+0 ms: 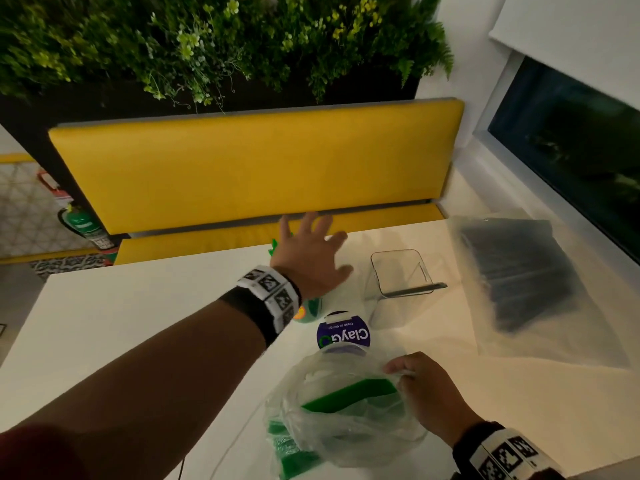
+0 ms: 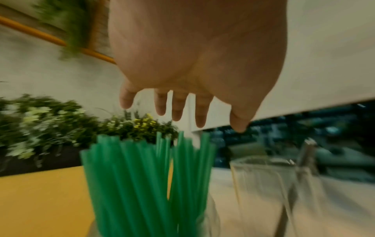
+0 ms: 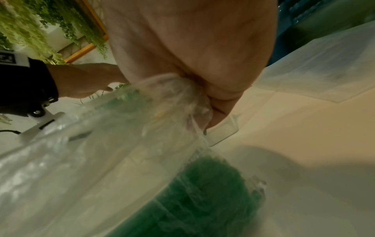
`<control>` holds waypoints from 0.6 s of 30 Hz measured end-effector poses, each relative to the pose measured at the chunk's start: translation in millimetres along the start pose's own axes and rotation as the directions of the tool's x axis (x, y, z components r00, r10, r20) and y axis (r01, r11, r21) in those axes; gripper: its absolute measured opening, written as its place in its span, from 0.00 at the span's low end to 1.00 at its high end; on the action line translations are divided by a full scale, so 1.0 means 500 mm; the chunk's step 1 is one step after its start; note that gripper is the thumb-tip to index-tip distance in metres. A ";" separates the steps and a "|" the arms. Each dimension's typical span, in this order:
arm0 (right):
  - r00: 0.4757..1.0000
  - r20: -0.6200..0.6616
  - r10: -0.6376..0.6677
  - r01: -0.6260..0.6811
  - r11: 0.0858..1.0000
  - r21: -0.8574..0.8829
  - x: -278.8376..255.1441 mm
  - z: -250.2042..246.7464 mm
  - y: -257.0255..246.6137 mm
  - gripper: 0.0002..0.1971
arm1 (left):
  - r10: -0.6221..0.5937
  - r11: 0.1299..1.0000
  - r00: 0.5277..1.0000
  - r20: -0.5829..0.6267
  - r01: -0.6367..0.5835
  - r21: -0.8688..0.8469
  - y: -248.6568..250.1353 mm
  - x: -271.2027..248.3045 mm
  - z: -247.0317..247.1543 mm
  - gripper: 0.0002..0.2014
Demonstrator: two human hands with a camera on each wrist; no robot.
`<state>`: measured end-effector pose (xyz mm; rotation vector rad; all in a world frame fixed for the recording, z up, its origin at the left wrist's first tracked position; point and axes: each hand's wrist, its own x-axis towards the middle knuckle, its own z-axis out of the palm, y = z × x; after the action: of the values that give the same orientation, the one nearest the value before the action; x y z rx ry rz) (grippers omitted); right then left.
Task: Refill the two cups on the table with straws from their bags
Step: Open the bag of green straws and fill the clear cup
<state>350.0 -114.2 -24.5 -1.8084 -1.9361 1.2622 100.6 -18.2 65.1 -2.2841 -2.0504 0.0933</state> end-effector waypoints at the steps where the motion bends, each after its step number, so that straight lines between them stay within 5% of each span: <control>1: 1.000 0.001 0.007 -0.007 1.000 0.009 0.001 0.002 -0.002 0.21 | 0.021 0.997 0.993 0.116 -0.030 0.075 0.008 0.002 0.009 0.33; 3: 1.000 -0.001 0.014 -0.014 1.000 0.019 0.000 0.003 -0.006 0.21 | 0.026 0.986 0.981 0.194 -0.058 0.157 0.003 0.006 0.015 0.26; 7: 1.000 -0.004 0.011 -0.011 1.000 0.003 -0.002 0.002 -0.002 0.22 | -0.013 0.994 0.999 0.039 0.009 0.109 -0.041 0.002 0.012 0.16; 13: 1.000 -0.015 0.007 -0.008 1.000 -0.006 0.000 0.003 -0.005 0.22 | -0.171 0.973 0.982 -0.080 0.155 -0.173 -0.086 -0.018 0.038 0.18; 18: 1.000 -0.005 0.010 -0.010 0.999 -0.033 0.011 0.009 0.001 0.23 | -0.327 0.913 0.943 -0.065 0.297 -0.281 -0.062 -0.051 0.065 0.35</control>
<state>346.3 -111.1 -29.9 -1.8378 -1.9593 1.2341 64.2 -39.7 35.5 -1.9962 -2.4635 -0.3421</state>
